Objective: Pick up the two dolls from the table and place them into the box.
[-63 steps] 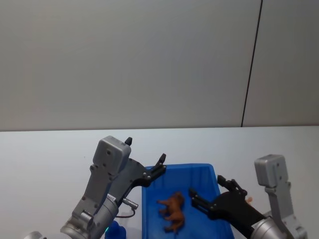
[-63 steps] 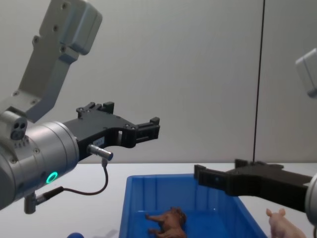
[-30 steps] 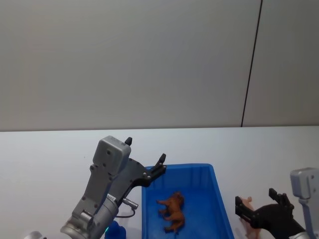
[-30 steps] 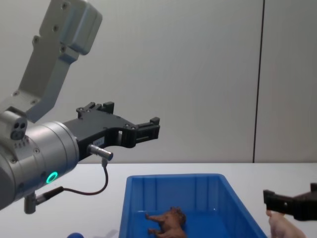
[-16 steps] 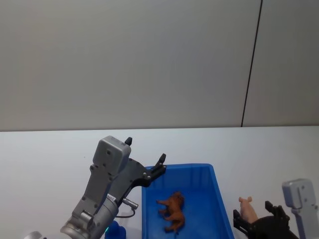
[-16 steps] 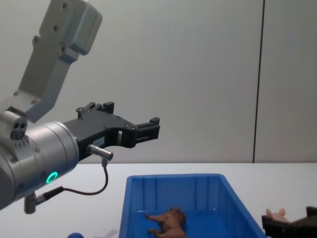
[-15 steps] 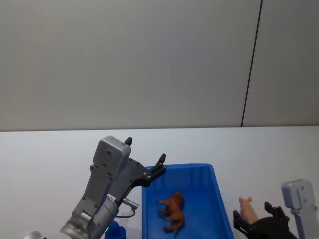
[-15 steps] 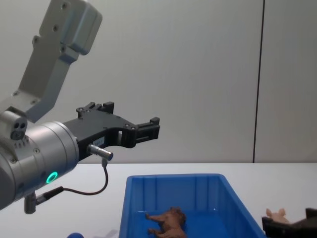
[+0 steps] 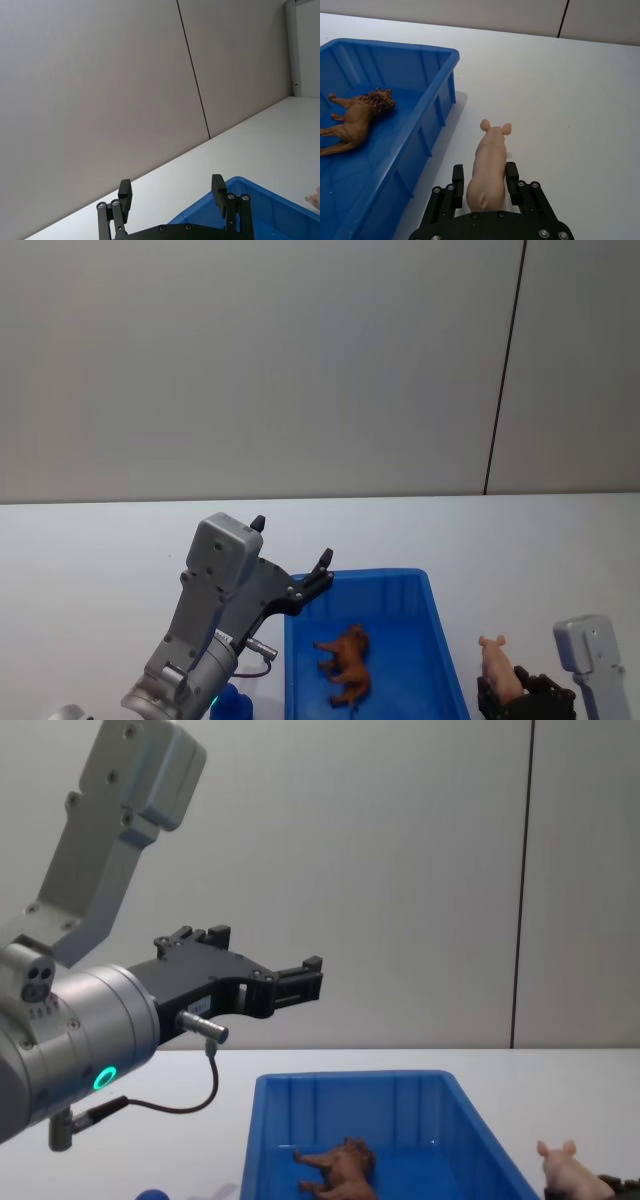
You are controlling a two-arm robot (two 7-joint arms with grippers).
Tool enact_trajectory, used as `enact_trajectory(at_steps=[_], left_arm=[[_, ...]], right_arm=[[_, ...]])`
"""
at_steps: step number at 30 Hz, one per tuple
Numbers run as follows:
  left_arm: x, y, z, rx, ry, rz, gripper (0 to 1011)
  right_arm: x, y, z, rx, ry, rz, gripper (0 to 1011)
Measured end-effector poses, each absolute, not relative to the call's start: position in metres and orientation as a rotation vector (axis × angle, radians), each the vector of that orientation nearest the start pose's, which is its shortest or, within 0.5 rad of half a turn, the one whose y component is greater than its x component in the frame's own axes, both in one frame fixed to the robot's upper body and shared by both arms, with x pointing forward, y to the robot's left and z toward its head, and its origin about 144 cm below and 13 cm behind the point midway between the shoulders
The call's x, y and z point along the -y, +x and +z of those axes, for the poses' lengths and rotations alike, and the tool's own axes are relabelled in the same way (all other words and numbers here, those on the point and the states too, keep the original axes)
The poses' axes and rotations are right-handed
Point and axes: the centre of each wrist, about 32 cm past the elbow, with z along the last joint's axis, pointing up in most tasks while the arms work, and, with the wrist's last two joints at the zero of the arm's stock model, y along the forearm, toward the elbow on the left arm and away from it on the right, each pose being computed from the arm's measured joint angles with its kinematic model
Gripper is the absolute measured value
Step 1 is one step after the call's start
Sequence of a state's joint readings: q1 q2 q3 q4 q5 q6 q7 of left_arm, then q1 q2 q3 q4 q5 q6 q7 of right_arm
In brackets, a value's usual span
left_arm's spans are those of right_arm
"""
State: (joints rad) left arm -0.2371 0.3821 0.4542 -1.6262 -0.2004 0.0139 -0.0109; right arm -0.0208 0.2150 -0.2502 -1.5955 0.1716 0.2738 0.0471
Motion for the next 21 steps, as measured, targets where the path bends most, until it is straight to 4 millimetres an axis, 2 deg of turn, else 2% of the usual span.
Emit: enact_trajectory(at_steps=[6,15,21], left_arm=[[-0.198,0.492,1.204,0.268,0.061,1.124,1004],[-0.198,0.492,1.204,0.268,0.061,1.124,1003],[-0.198,0.492,1.204,0.268,0.061,1.124,1003]], right_arm=[[0.209,0.442,1.13,-0.179,-0.285,-1.264,383],[0.206,0.441,1.141,-0.118,-0.234,-1.248,378],[0.202,0.441,1.156,-0.051,-0.167,-1.212,376]])
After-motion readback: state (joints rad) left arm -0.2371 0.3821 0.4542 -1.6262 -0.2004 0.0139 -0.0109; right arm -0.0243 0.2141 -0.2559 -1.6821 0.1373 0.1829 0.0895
